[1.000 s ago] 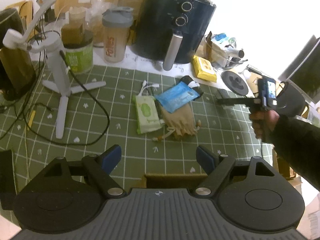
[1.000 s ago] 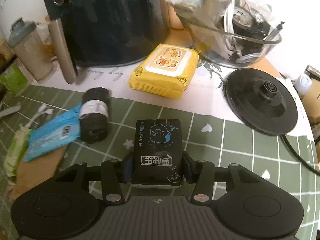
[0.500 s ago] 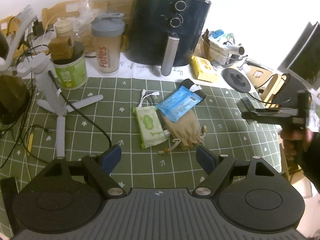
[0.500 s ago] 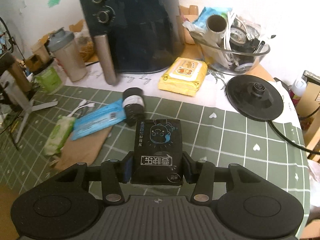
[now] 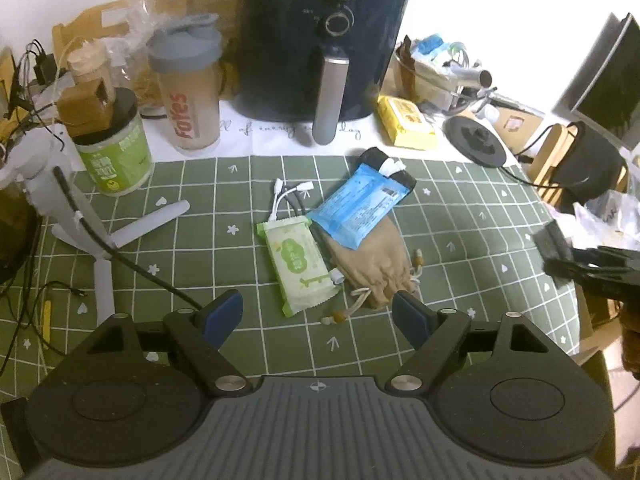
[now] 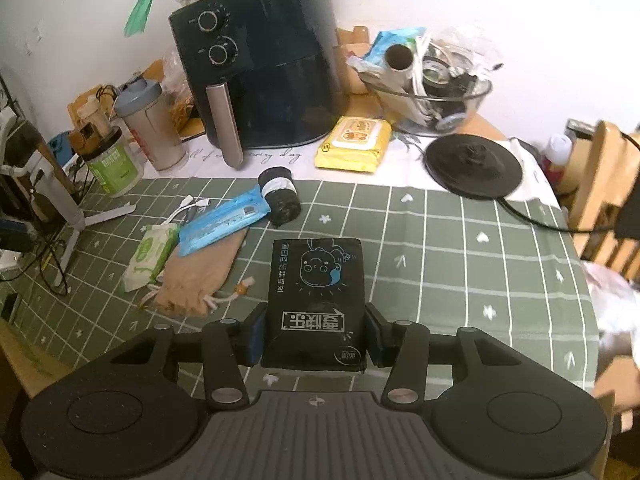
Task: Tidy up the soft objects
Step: 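Lift the black card box with the right gripper while the left gripper approaches the wet-wipe pack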
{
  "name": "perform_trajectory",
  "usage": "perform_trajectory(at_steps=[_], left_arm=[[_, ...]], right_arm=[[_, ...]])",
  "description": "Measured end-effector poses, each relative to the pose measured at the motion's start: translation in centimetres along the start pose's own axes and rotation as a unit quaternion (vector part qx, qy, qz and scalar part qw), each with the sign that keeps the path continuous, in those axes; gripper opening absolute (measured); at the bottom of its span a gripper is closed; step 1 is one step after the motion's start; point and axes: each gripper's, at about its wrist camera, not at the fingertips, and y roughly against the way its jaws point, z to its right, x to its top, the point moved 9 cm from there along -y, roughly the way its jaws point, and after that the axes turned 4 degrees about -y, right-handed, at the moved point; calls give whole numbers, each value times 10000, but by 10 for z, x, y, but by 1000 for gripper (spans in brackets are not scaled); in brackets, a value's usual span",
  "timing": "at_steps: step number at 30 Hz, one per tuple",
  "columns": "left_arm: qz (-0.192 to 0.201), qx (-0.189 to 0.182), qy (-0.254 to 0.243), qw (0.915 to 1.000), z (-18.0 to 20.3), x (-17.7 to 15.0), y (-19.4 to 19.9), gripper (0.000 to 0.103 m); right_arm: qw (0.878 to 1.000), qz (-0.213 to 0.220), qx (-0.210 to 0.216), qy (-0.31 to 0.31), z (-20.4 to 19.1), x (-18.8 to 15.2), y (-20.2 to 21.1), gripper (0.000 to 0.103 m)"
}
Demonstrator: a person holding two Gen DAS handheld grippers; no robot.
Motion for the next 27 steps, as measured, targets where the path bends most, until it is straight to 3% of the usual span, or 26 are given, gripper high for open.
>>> perform_trajectory(at_steps=[15, 27], left_arm=[[-671, 26, -152, 9976, -15, 10, -71, 82], [-1119, -76, 537, 9922, -34, 18, -134, 82]], right_arm=[[9986, 154, -53, -504, 3, -32, 48, 51], [9965, 217, -150, -789, 11, -41, 60, 51]])
